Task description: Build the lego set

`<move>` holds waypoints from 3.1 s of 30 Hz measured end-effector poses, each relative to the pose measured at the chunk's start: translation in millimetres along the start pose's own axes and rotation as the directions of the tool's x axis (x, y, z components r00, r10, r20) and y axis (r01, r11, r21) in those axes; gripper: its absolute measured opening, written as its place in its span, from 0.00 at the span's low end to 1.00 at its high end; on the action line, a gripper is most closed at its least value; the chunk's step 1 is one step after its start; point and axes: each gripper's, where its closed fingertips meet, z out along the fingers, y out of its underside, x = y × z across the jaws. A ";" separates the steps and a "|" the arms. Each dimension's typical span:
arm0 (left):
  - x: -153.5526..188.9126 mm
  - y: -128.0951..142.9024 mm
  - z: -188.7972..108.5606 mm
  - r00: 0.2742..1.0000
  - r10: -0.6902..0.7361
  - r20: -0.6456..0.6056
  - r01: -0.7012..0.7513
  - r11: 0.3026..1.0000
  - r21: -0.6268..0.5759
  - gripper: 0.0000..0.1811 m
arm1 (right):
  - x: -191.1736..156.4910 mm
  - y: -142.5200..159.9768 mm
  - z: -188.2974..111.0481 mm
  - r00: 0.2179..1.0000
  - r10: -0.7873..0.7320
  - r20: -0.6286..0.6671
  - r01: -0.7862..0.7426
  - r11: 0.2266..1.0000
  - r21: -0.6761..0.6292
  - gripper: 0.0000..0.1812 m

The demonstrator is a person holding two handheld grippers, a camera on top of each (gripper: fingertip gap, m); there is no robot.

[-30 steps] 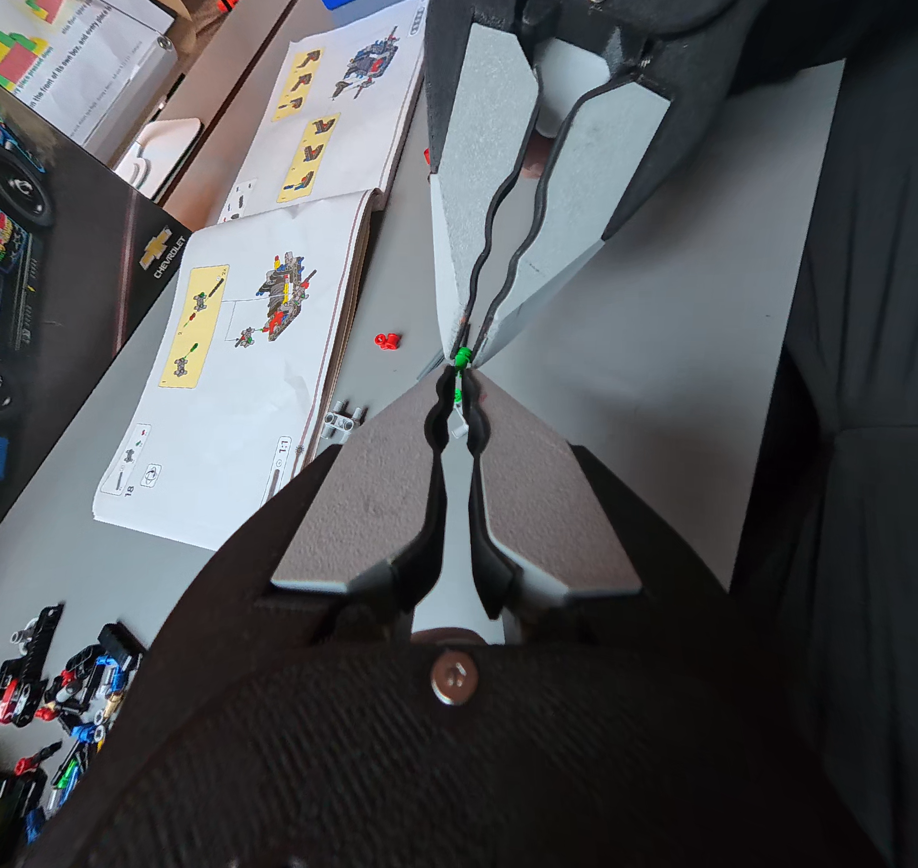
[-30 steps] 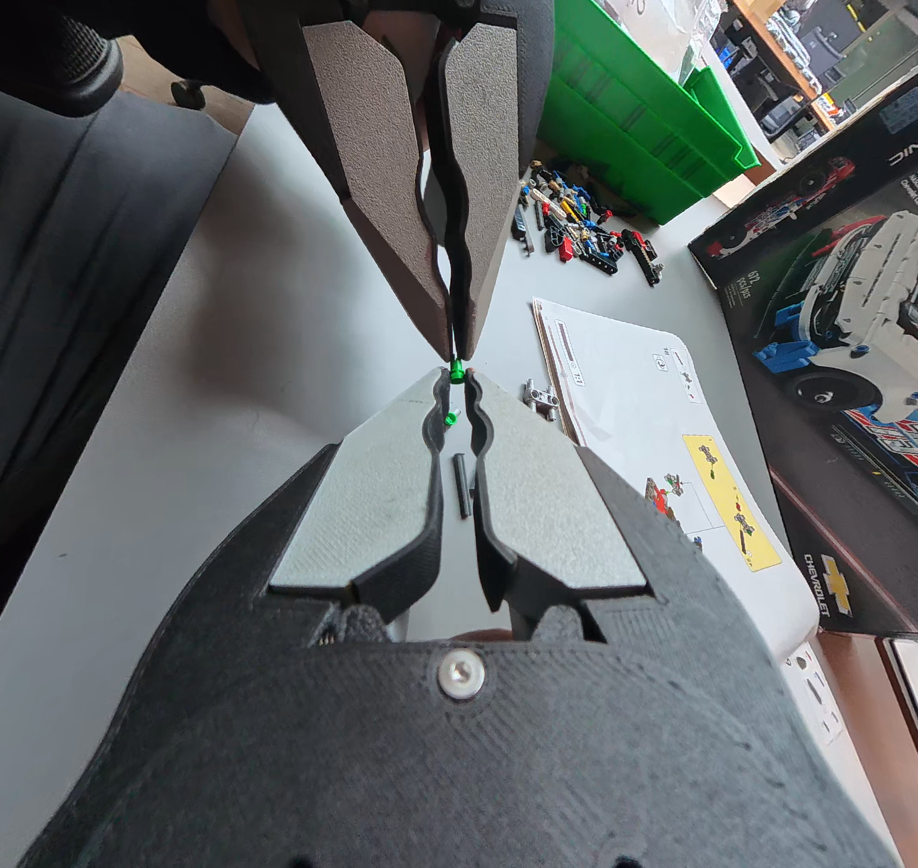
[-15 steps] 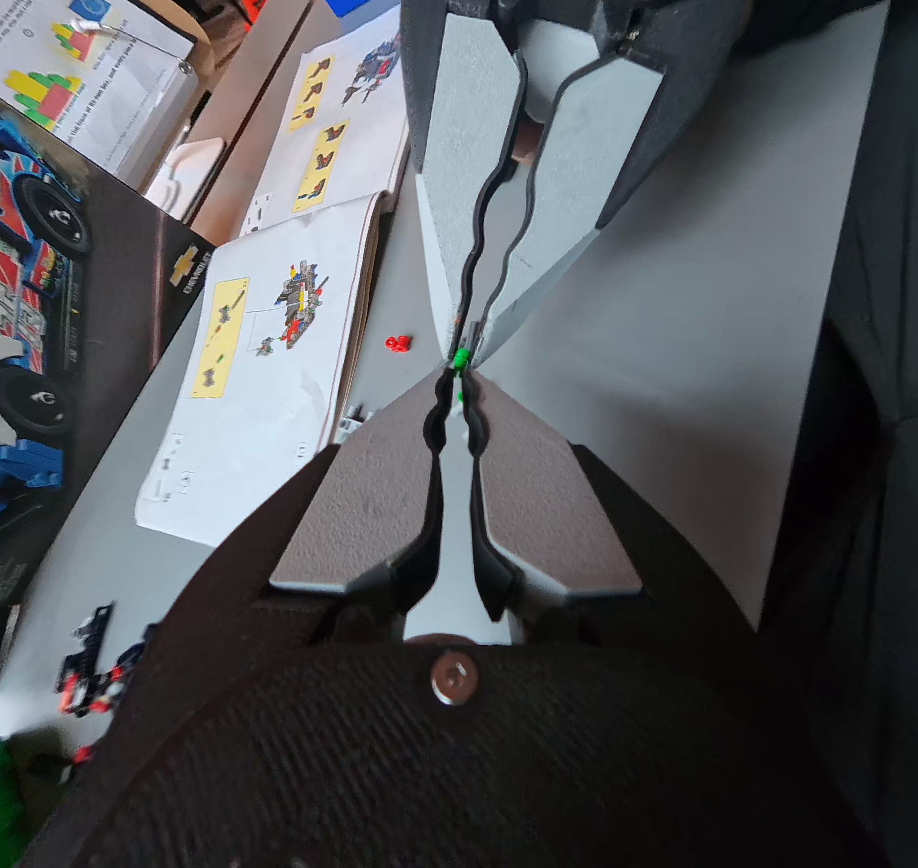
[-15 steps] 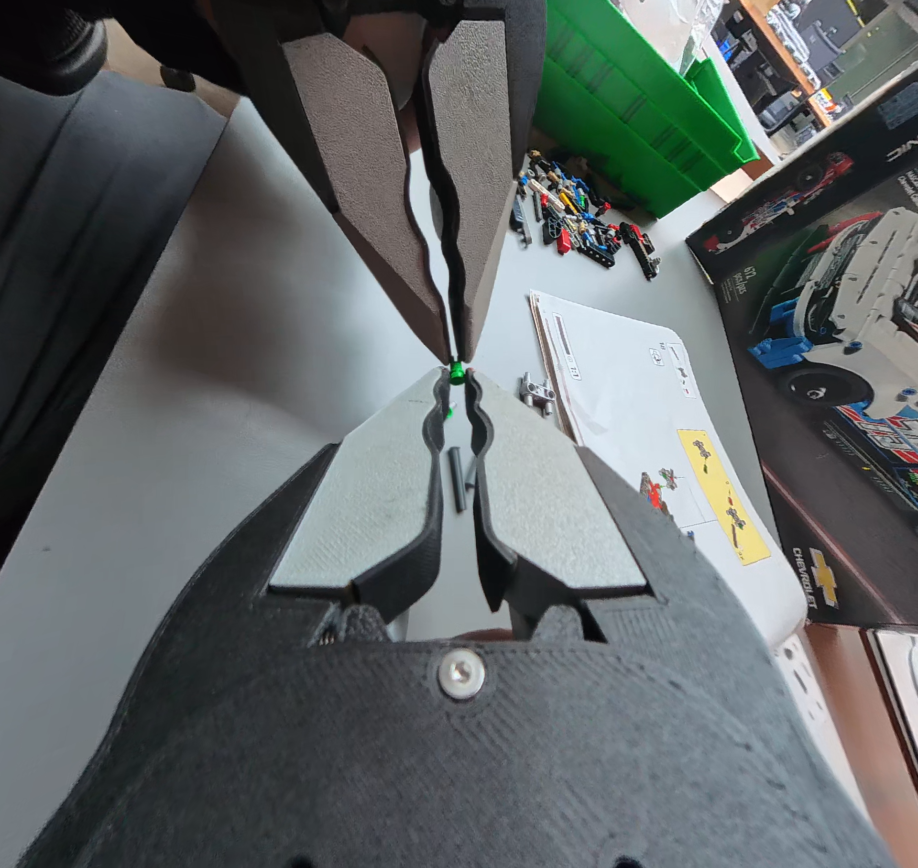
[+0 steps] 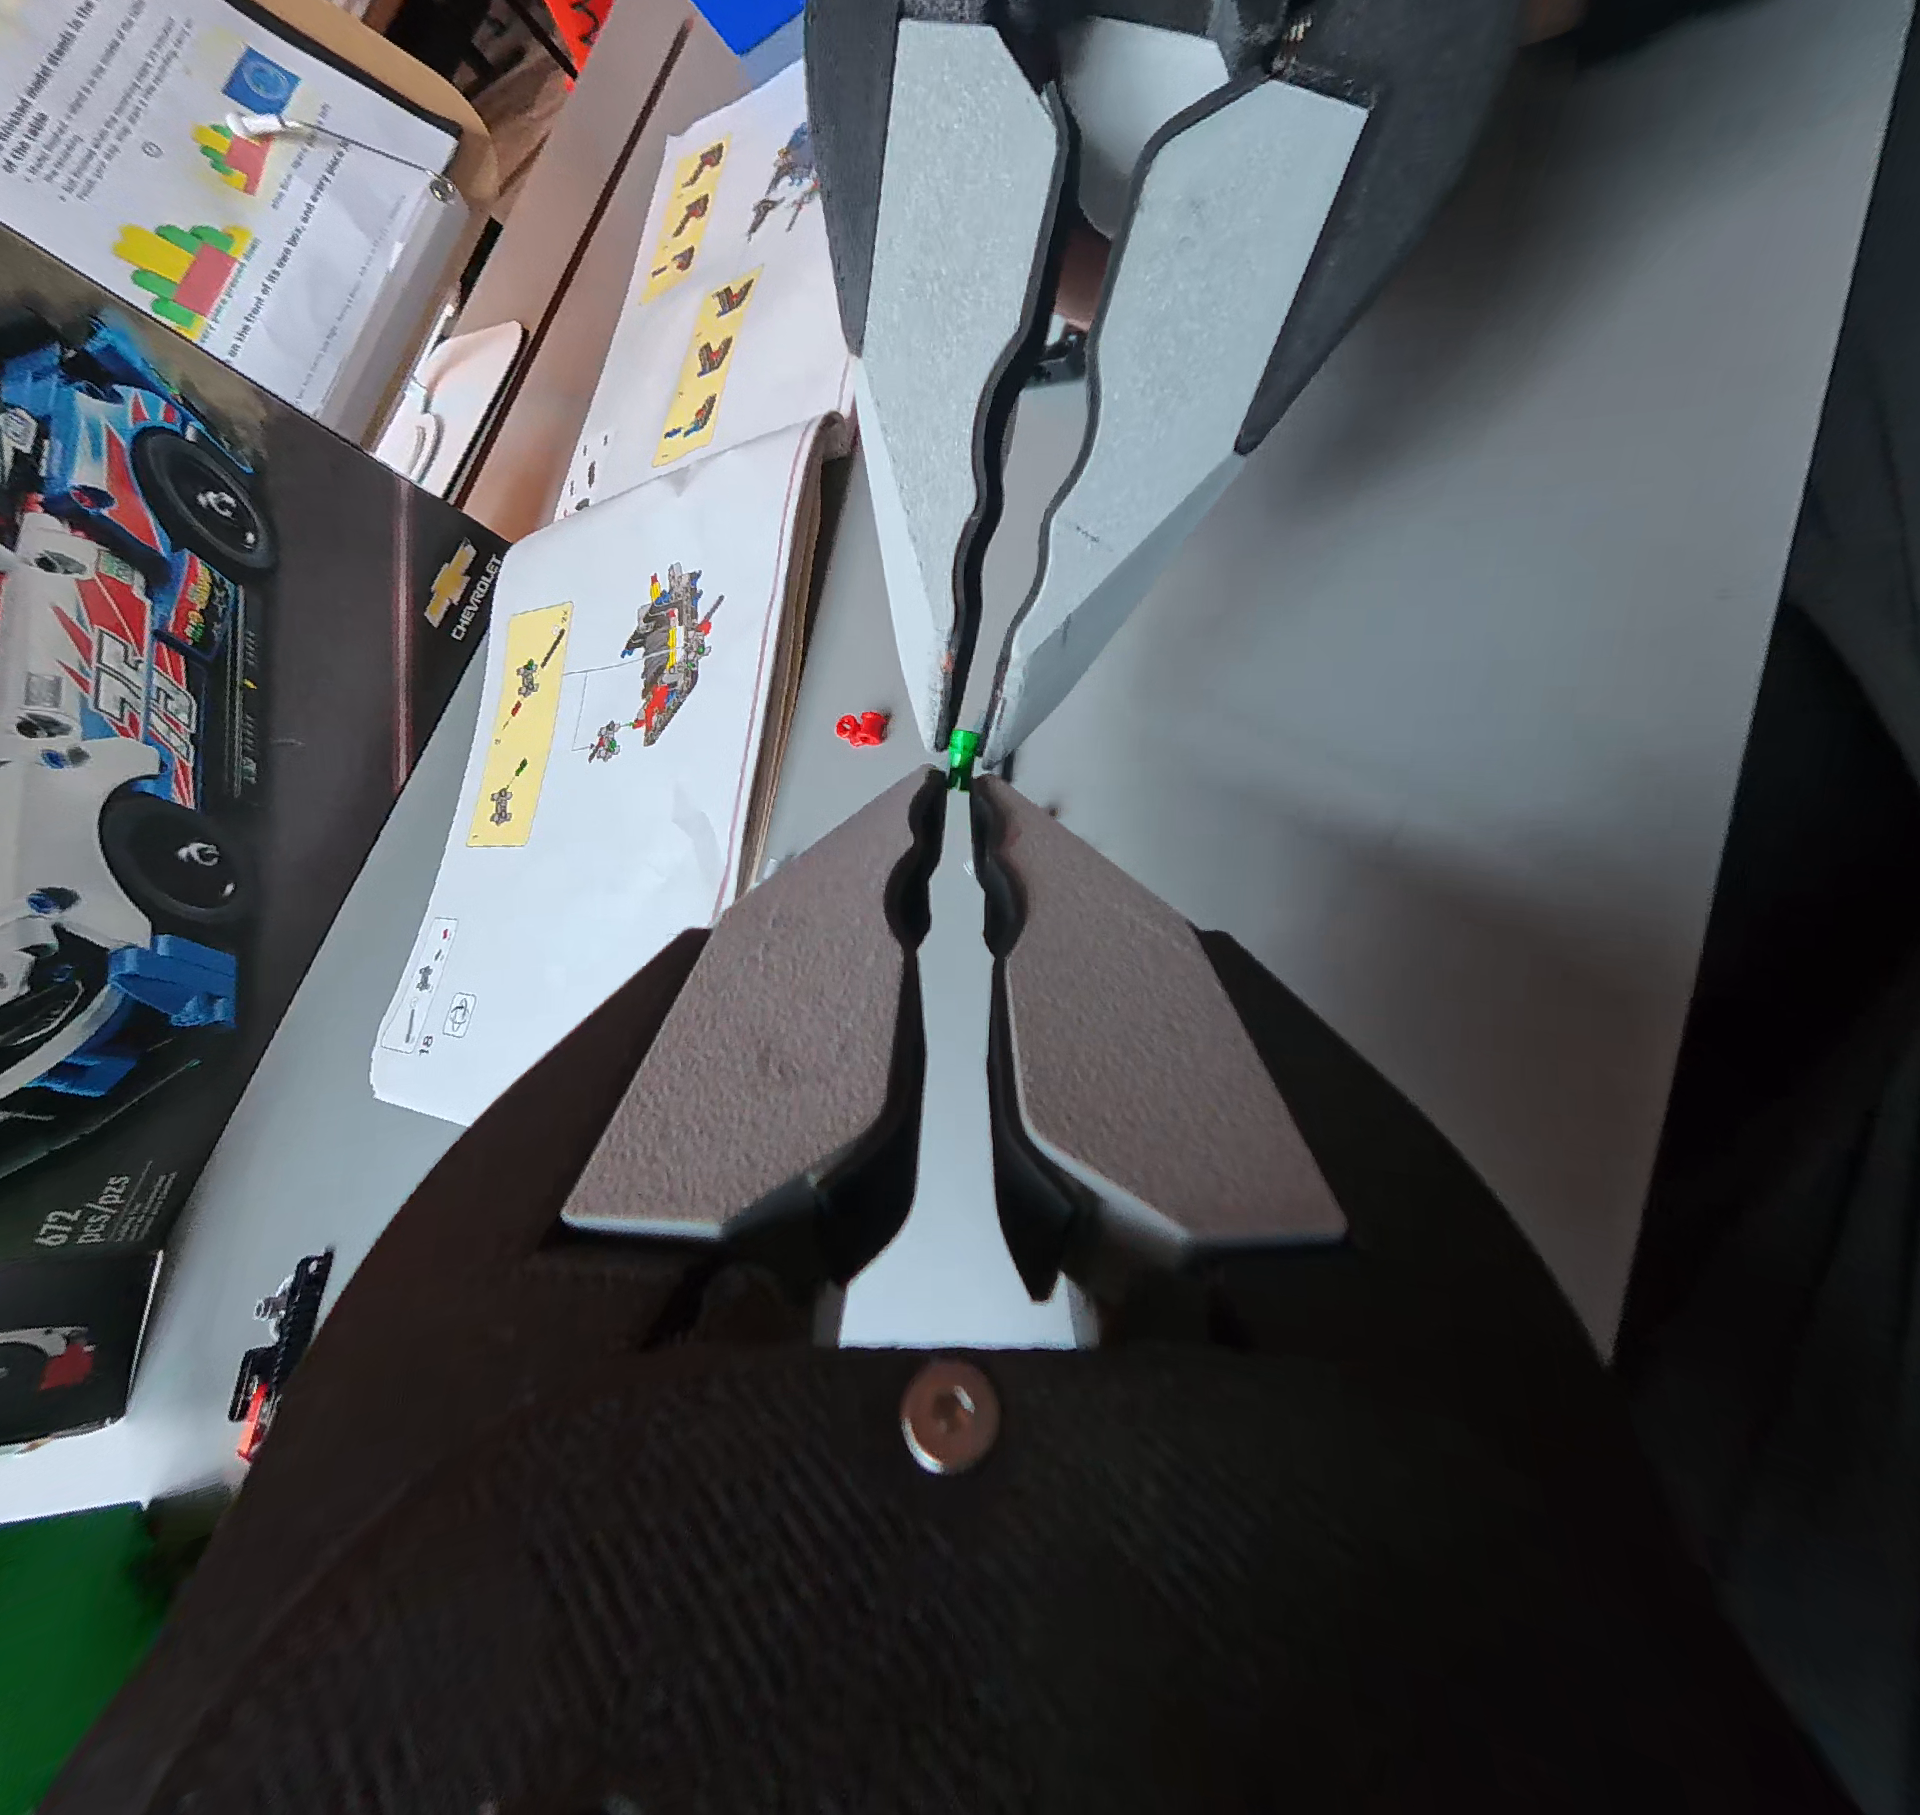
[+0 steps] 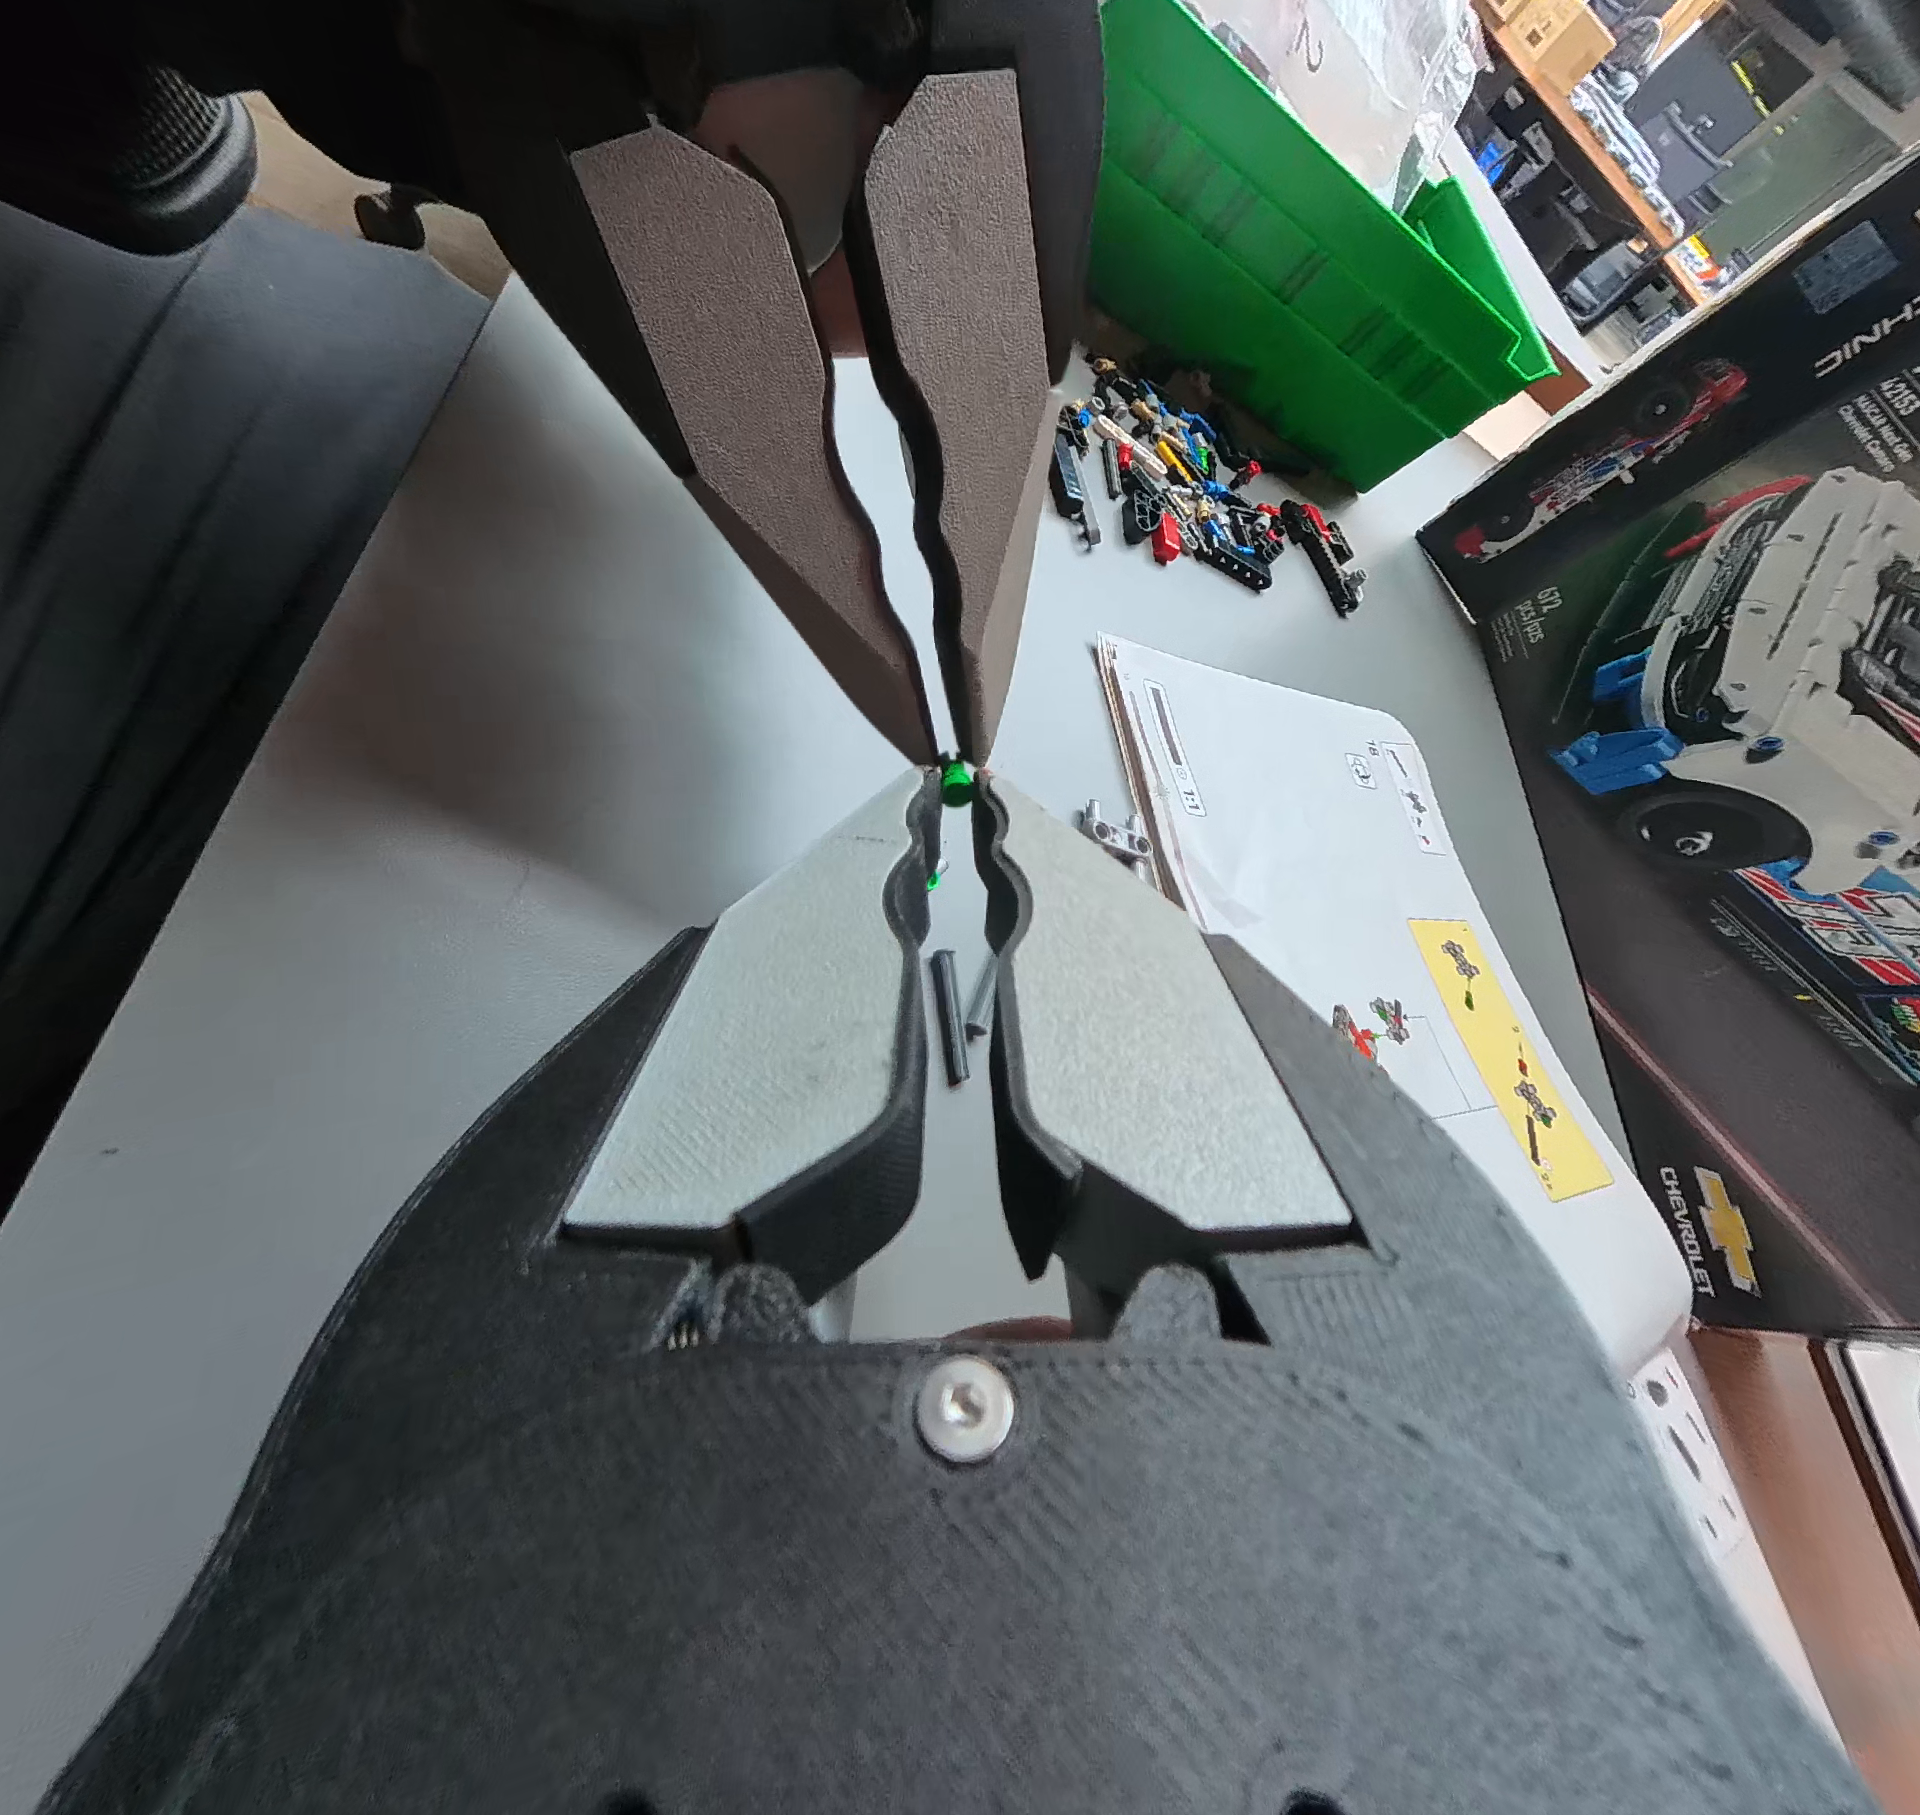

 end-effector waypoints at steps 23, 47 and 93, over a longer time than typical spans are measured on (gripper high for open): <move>2.1 -1.1 -4.5 1.000 -0.003 -0.001 0.003 1.000 -0.028 0.00 | -3.4 -5.3 -2.8 0.999 -0.017 0.037 0.015 0.997 0.073 0.01; -2.5 -3.9 -7.1 0.998 -0.068 -0.015 0.068 0.998 0.003 0.01 | 2.0 -5.7 -2.0 0.999 0.030 0.035 -0.034 0.995 0.098 0.01; -15.8 -16.2 -9.2 0.970 0.071 0.231 -0.073 0.997 0.003 0.01 | 12.3 -21.4 -11.6 0.640 0.627 0.446 -0.732 0.673 0.103 0.02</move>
